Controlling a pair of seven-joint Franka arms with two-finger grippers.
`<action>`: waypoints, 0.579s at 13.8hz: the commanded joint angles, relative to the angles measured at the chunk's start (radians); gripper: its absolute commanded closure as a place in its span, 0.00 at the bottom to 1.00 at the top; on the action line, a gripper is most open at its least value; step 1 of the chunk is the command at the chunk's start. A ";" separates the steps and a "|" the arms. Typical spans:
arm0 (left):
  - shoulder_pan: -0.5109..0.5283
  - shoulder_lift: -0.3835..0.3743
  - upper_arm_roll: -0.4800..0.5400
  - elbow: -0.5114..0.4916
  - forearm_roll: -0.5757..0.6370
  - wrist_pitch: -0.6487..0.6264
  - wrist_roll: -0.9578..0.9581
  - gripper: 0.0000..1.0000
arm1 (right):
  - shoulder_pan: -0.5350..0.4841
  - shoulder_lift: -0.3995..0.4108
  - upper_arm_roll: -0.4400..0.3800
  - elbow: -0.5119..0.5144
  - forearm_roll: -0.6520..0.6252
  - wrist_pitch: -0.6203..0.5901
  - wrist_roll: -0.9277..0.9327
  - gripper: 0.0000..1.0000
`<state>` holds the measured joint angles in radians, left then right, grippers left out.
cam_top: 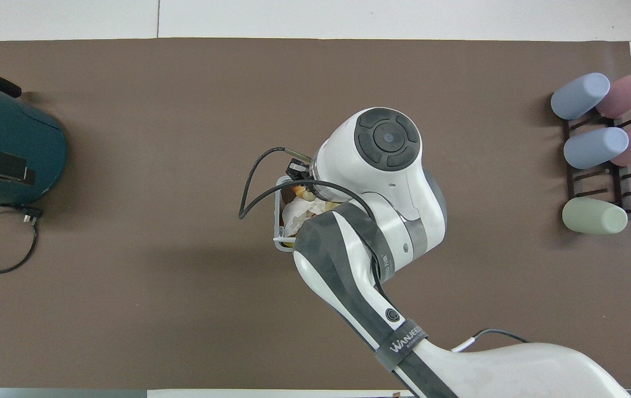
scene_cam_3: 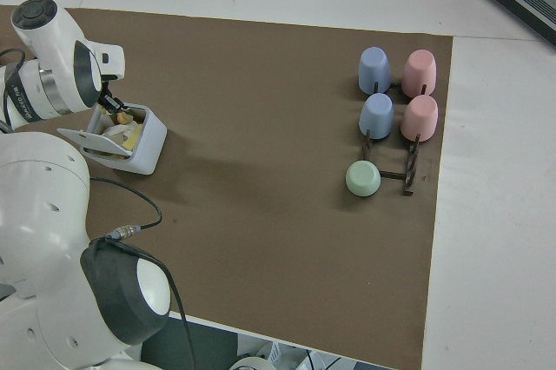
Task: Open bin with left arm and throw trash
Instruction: 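Drop the crumpled piece into the bin with the right gripper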
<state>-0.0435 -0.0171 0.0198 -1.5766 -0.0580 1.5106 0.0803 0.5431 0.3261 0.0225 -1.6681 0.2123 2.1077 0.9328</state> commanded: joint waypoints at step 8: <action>-0.009 -0.020 -0.008 -0.011 0.029 -0.020 -0.047 0.00 | 0.008 -0.041 0.004 -0.038 0.001 -0.018 0.011 0.00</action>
<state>-0.0450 -0.0187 0.0123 -1.5775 -0.0572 1.4985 0.0474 0.5465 0.3087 0.0243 -1.6809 0.2123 2.0962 0.9330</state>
